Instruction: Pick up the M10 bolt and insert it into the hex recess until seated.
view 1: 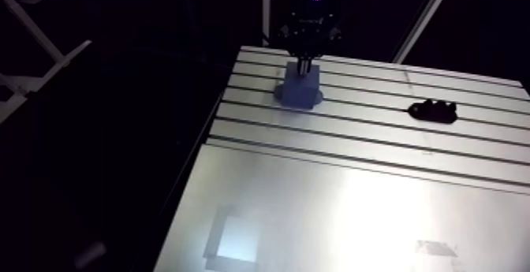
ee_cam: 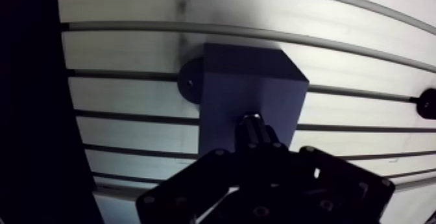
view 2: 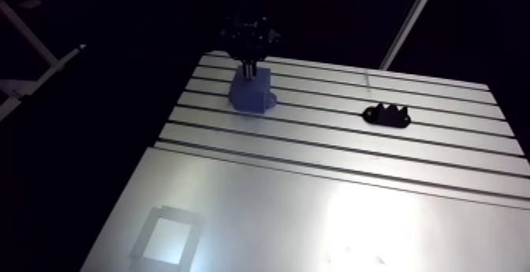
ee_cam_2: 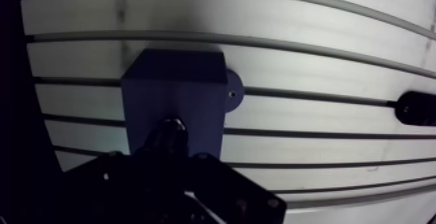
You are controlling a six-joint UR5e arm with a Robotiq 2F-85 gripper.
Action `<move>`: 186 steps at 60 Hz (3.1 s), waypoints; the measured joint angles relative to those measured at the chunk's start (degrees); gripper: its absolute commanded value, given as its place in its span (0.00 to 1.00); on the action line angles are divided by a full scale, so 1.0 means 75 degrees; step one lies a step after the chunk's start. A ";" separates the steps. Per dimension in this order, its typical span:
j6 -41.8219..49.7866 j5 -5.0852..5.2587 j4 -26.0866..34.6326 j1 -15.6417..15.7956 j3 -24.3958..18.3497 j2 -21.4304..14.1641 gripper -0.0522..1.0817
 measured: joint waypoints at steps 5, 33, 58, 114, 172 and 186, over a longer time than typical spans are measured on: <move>0.0000 0.0000 -0.0001 0.0002 0.0004 0.0003 1.00; -0.0011 0.0001 -0.0009 0.0001 0.0049 0.0002 1.00; -0.0012 0.0010 0.0003 -0.0008 0.0041 -0.0016 1.00; -0.0177 -0.0054 0.0700 0.0024 -0.0304 -0.0364 0.05; -0.1465 -0.0210 0.3351 -0.1024 -0.2261 -0.1134 0.05; -0.1722 -0.0203 0.3498 -0.1437 -0.2370 -0.1441 0.05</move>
